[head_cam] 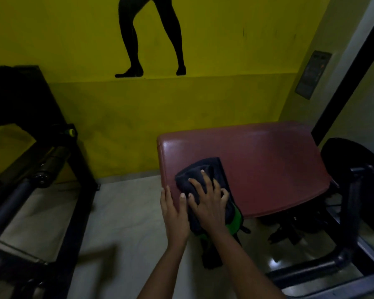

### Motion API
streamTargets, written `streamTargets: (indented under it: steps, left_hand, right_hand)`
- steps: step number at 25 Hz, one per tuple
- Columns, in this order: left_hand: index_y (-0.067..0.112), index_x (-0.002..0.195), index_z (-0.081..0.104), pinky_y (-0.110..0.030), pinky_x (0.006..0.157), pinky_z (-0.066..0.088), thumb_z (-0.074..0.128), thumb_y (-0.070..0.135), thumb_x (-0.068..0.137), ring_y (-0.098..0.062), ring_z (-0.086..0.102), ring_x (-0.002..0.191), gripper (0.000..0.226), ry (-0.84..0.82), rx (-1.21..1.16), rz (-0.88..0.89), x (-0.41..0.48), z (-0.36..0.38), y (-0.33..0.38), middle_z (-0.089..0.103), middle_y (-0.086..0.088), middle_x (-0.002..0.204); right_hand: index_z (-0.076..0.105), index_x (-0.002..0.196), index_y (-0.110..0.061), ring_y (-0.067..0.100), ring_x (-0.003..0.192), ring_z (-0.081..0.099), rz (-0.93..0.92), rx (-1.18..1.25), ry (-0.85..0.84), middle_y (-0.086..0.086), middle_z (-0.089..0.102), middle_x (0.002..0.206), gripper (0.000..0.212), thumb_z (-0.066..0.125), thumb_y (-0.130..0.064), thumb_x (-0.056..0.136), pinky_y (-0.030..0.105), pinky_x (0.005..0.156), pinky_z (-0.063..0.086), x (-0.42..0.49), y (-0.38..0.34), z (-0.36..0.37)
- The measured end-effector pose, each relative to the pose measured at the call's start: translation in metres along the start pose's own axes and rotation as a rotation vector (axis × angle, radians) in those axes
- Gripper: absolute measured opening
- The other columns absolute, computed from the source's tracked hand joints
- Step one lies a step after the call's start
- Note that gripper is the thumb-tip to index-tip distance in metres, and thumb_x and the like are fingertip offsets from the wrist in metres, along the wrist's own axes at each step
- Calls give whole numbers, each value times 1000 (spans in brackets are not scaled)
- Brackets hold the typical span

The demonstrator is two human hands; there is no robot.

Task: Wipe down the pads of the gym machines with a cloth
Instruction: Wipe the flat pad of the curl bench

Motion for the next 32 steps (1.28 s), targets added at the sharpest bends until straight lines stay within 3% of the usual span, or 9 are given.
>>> streamTargets:
  steps: [3, 8, 11, 15, 17, 22, 27, 29, 32]
  left_hand:
    - [18, 145, 28, -33, 117, -2, 28, 52, 89, -12, 11, 144, 66, -11, 422, 392, -19, 22, 21, 21, 8, 151]
    - [11, 139, 42, -43, 114, 6, 28, 46, 94, -22, 23, 139, 59, -69, 907, 754, 32, 66, 24, 42, -10, 146]
    - [9, 144, 35, -51, 115, 13, 26, 47, 94, -23, 19, 143, 63, -51, 1074, 787, 41, 71, 19, 32, -9, 152]
    - [-1, 138, 42, -53, 114, 16, 22, 39, 96, -20, 6, 147, 61, -17, 1103, 826, 39, 71, 15, 38, -17, 147]
    - [1, 141, 38, -52, 113, 18, 25, 38, 94, -22, 12, 146, 61, 3, 1110, 816, 42, 70, 16, 35, -14, 149]
    - [6, 144, 34, -51, 114, 18, 35, 40, 88, -23, 21, 143, 65, 18, 1086, 843, 38, 69, 21, 29, -8, 153]
    - [5, 144, 32, -53, 114, 18, 33, 41, 89, -24, 21, 143, 66, -8, 1117, 806, 39, 70, 21, 28, -10, 153]
    - [4, 145, 29, -53, 114, 17, 28, 41, 93, -25, 17, 144, 64, -35, 1143, 781, 40, 71, 21, 27, -12, 153]
    - [2, 144, 26, -47, 115, 10, 11, 42, 99, -19, 3, 147, 62, -91, 1117, 755, 33, 71, 21, 28, -12, 153]
  right_hand:
    - [41, 135, -38, 25, 116, 41, 37, -10, -62, 1, 45, 143, 51, 37, -45, 85, 50, 81, 45, 6, 58, -12]
    - [41, 136, -38, 35, 120, 47, 138, -1, -67, 3, 41, 145, 51, 28, -46, 88, 54, 86, 38, 59, 159, -23]
    - [41, 137, -41, 40, 120, 44, 296, 67, 45, 8, 41, 144, 52, 26, -51, 88, 60, 89, 35, 81, 137, -17]
    - [39, 134, -47, 30, 117, 37, -229, 46, 31, 3, 46, 142, 48, 33, -51, 87, 55, 83, 43, 77, 40, -2]
    - [41, 133, -47, 29, 117, 39, -318, 75, 8, 1, 46, 141, 48, 34, -48, 86, 54, 81, 42, 116, 41, 2]
    - [44, 134, -42, 31, 119, 47, -46, 76, 24, 3, 45, 141, 46, 34, -45, 89, 49, 84, 37, 170, 117, -6]
    - [39, 138, -36, 36, 123, 44, 404, 102, 142, 6, 40, 146, 48, 35, -48, 92, 58, 93, 34, 116, 142, -7]
    - [43, 133, -37, 36, 121, 45, 365, 139, 135, 6, 41, 145, 47, 35, -50, 89, 58, 93, 36, 72, 95, -4]
    - [44, 130, -43, 27, 122, 39, 1, 57, 19, 0, 41, 146, 46, 39, -49, 85, 49, 94, 30, 12, 70, -4]
Point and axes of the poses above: each hand's wrist, its own x-axis towards the middle knuckle, its own z-axis out of the palm, y = z × x, the point moved 4 cm from there along x, towards the middle knuckle
